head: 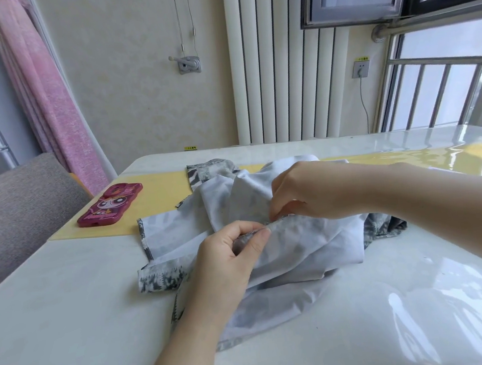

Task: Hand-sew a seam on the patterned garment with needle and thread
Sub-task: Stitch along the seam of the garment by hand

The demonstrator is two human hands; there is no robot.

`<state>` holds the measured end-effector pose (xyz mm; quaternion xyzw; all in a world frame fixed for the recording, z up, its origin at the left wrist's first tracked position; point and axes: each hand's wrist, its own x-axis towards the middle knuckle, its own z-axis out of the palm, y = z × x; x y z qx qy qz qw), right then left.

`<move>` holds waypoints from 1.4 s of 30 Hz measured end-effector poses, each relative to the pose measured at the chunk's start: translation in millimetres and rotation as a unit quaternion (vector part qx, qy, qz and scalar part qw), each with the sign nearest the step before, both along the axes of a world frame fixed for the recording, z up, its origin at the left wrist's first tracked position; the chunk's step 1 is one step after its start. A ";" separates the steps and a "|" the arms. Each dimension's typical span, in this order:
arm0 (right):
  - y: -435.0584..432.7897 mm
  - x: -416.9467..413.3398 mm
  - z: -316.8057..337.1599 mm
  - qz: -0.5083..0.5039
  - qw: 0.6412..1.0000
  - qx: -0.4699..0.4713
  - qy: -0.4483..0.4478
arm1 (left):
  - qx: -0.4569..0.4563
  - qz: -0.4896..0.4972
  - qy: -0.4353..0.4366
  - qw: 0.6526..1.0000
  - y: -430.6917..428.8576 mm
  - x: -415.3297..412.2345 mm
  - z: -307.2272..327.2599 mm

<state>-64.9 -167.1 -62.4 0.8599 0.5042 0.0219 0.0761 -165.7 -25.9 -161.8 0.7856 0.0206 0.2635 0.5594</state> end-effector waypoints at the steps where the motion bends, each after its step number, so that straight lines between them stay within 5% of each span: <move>1: 1.0 0.1 0.4 0.003 1.000 -0.009 -0.004 | 0.000 0.001 0.000 1.000 0.1 0.2 0.0; 42: 2.5 -2.0 -4.7 0.011 0.994 0.073 0.084 | -0.009 -0.013 0.018 1.000 -0.6 -1.3 2.3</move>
